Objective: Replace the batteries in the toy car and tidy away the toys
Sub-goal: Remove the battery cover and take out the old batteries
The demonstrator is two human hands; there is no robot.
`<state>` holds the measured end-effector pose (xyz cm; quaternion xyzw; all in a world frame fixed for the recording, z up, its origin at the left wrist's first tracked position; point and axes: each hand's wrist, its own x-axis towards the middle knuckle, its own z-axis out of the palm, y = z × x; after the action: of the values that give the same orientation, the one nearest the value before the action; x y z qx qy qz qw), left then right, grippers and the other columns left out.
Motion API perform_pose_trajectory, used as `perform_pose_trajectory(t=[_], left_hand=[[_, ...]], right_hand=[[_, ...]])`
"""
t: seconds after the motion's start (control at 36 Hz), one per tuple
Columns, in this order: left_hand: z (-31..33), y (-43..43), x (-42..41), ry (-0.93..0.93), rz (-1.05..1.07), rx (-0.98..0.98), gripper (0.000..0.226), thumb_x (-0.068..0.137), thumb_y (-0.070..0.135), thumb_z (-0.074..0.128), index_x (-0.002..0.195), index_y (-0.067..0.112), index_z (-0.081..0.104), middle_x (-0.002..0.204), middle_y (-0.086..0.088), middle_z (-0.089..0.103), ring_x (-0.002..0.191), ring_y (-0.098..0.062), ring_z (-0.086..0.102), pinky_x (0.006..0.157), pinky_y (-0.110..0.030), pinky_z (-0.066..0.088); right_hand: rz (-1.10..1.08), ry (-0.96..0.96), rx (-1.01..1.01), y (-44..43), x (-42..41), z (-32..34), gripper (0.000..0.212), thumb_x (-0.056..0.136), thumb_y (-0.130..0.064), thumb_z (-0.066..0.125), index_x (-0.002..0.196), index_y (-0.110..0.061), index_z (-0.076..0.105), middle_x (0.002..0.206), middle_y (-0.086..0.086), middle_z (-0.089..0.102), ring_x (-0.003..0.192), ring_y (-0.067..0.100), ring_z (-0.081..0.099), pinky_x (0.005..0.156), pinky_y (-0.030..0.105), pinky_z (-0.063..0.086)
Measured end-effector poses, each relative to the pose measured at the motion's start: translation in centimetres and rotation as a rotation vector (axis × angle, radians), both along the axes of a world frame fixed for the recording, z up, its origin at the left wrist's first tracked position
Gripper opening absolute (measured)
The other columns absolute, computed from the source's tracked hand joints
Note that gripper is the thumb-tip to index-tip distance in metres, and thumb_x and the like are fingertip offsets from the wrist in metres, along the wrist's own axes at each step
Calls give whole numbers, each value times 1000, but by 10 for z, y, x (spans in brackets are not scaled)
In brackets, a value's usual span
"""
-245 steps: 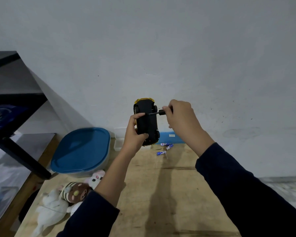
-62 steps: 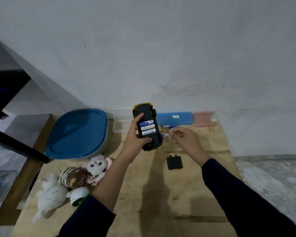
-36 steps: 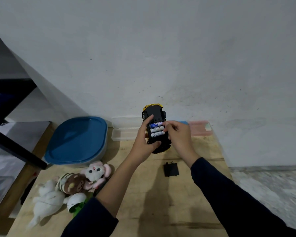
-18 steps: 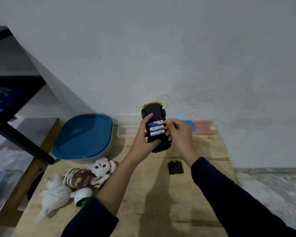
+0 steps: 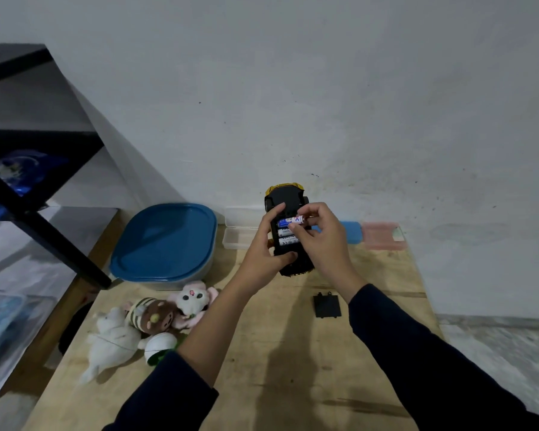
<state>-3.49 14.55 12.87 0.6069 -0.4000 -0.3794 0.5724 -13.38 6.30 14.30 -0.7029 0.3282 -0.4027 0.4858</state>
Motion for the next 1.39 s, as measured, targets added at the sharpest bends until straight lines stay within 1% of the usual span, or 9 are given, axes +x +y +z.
perform_pose_trajectory(t=[0.19, 0.42, 0.5, 0.61, 0.72, 0.89, 1.11, 1.25, 1.39], left_hand=[[2, 1, 3, -20, 2, -7, 86, 77, -15, 62, 138, 40, 34, 124, 21, 48, 105, -7, 59, 85, -31, 56], [1, -2, 9, -25, 21, 6, 86, 77, -13, 63, 136, 43, 34, 128, 13, 47, 109, -13, 56, 84, -26, 53], [1, -4, 8, -26, 10, 8, 86, 78, -13, 63, 136, 43, 34, 125, 17, 47, 107, -9, 55, 81, -22, 53], [1, -8, 7, -31, -7, 0, 85, 78, -14, 62, 135, 43, 34, 123, 20, 46, 104, -8, 55, 76, -18, 53], [1, -10, 6, -39, -26, -2, 85, 78, -14, 63, 135, 43, 35, 124, 16, 48, 102, -5, 56, 71, -14, 52], [-1, -10, 4, -75, -62, -28, 85, 74, -6, 73, 134, 44, 39, 134, 8, 47, 110, -17, 58, 83, -35, 57], [-2, -6, 5, -175, -70, -55, 84, 73, 7, 79, 137, 44, 39, 137, 9, 44, 117, -17, 53, 90, -34, 54], [2, -1, 5, -242, -62, -58, 88, 72, 9, 80, 134, 51, 35, 127, 34, 38, 117, -1, 48, 87, -19, 51], [3, -1, 6, -304, -88, -64, 90, 71, 10, 81, 138, 48, 34, 130, 24, 41, 121, -7, 48, 89, -29, 54]], right_hand=[[17, -45, 2, 0, -2, 3, 13, 87, -10, 63, 92, -22, 59, 94, -5, 65, 86, 2, 63, 73, 20, 54], [-54, -612, 509, -16, -17, 24, 20, 96, 3, 38, 95, -11, 52, 86, 7, 53, 94, 25, 68, 87, 33, 55], [-143, -670, 619, -23, -18, 28, 33, 91, 12, 30, 90, -10, 54, 77, 5, 45, 71, 19, 61, 69, 27, 57], [-177, -373, 469, -25, -24, 23, 35, 91, 7, 29, 84, -13, 58, 73, 0, 41, 50, 6, 38, 43, 18, 35], [-169, 130, 80, -21, -28, 15, 13, 95, -18, 46, 99, -15, 58, 91, -1, 55, 72, 4, 47, 60, 15, 39], [-96, 647, -236, -12, -24, 9, 60, 87, -48, 52, 138, -22, 33, 112, -2, 51, 97, 15, 52, 73, 29, 39], [-168, 693, -360, -3, -10, 11, 44, 75, -51, 55, 104, -19, 51, 90, -2, 61, 79, 19, 60, 66, 34, 53], [-221, 704, -346, 0, -4, 17, 42, 70, -47, 57, 96, -14, 51, 83, -1, 60, 74, 21, 58, 64, 33, 52], [-228, 707, -344, 0, -2, 18, 44, 70, -44, 56, 97, -11, 51, 83, 1, 60, 74, 22, 59, 64, 35, 53]])
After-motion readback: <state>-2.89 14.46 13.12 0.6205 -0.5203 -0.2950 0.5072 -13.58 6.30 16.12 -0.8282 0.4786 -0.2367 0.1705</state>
